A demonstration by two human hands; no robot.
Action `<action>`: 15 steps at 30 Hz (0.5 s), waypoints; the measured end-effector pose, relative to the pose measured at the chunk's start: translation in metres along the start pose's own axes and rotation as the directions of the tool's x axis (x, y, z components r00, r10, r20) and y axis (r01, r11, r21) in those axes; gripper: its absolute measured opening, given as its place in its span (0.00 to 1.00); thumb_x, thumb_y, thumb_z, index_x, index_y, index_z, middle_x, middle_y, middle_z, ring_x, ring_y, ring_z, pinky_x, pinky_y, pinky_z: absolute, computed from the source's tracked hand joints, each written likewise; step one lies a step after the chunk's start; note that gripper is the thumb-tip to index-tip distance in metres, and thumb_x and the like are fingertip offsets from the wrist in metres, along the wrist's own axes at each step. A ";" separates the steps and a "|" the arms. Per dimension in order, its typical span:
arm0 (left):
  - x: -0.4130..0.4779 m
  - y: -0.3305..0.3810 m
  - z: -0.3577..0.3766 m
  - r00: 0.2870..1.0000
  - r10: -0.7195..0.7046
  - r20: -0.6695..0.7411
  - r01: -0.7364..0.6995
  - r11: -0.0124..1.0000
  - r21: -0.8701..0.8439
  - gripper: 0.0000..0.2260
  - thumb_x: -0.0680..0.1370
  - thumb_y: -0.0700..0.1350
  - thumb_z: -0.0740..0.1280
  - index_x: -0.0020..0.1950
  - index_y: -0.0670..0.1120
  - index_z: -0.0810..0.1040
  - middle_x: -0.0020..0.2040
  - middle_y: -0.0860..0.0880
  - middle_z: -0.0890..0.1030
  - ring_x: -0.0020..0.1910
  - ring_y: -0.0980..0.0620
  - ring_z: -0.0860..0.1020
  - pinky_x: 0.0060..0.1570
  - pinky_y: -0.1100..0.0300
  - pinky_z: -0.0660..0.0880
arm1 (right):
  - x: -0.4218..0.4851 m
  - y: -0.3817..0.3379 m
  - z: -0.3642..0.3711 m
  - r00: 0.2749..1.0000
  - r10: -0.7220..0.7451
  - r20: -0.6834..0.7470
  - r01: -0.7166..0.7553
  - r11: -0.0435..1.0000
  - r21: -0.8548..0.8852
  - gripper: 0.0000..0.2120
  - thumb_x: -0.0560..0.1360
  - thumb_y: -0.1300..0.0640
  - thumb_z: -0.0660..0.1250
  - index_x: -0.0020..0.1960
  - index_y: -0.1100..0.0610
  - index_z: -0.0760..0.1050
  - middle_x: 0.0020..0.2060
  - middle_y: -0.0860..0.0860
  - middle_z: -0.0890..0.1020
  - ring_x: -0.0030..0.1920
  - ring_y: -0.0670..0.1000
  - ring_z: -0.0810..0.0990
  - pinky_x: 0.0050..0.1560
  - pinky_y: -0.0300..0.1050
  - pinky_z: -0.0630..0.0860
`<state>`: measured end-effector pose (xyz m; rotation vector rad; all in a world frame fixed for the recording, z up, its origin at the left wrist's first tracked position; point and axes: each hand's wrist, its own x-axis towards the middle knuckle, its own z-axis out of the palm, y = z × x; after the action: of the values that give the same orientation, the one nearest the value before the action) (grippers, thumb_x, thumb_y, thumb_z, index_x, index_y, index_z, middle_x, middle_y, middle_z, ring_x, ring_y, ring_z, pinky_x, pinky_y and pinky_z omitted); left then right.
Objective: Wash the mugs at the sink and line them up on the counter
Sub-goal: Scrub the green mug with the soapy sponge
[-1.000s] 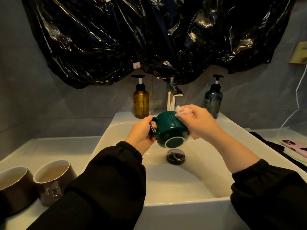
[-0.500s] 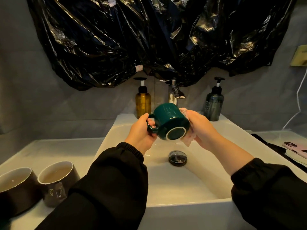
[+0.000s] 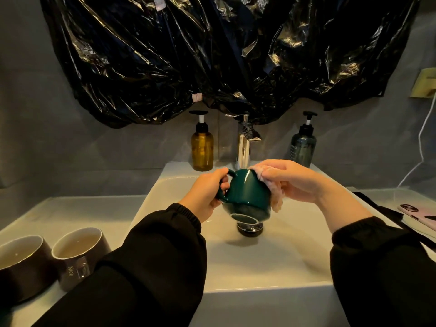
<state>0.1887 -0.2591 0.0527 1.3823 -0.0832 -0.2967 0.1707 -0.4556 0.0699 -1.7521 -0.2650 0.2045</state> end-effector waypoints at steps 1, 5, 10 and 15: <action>0.000 -0.001 0.000 1.000 -0.013 0.012 0.013 1.000 0.001 0.16 0.82 0.47 0.58 0.34 0.47 0.68 0.23 0.52 0.67 0.28 0.56 0.64 0.33 0.63 0.62 | -0.001 0.001 -0.002 0.998 0.033 0.044 -0.035 0.999 0.031 0.13 0.69 0.55 0.69 0.53 0.57 0.78 0.46 0.54 0.81 0.47 0.51 0.80 0.44 0.43 0.78; 0.000 -0.002 0.001 0.993 -0.096 0.068 0.096 0.995 0.009 0.15 0.82 0.49 0.58 0.36 0.46 0.69 0.24 0.52 0.68 0.28 0.56 0.65 0.32 0.64 0.64 | -0.001 0.005 -0.003 0.994 0.105 0.012 -0.105 0.994 0.038 0.04 0.69 0.61 0.70 0.44 0.57 0.79 0.39 0.53 0.81 0.42 0.50 0.79 0.40 0.42 0.77; 0.000 0.001 0.002 0.993 -0.101 0.053 0.089 0.975 0.204 0.14 0.83 0.50 0.56 0.51 0.43 0.77 0.35 0.48 0.75 0.34 0.54 0.72 0.35 0.63 0.71 | -0.005 0.007 -0.006 0.955 0.292 -0.060 -0.269 0.931 0.247 0.04 0.77 0.63 0.62 0.48 0.59 0.76 0.43 0.57 0.80 0.44 0.55 0.78 0.49 0.51 0.76; 0.001 -0.002 -0.017 0.812 0.440 0.384 -0.555 0.377 0.742 0.17 0.78 0.32 0.57 0.60 0.50 0.73 0.57 0.52 0.75 0.58 0.56 0.71 0.55 0.65 0.70 | -0.010 0.006 -0.009 0.886 0.446 -0.122 -0.401 0.873 0.278 0.06 0.76 0.64 0.64 0.51 0.58 0.77 0.46 0.57 0.80 0.44 0.57 0.77 0.44 0.51 0.74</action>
<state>0.1934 -0.2430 0.0473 2.2146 -0.8546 0.2438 0.1647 -0.4684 0.0653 -1.5481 0.2802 0.3760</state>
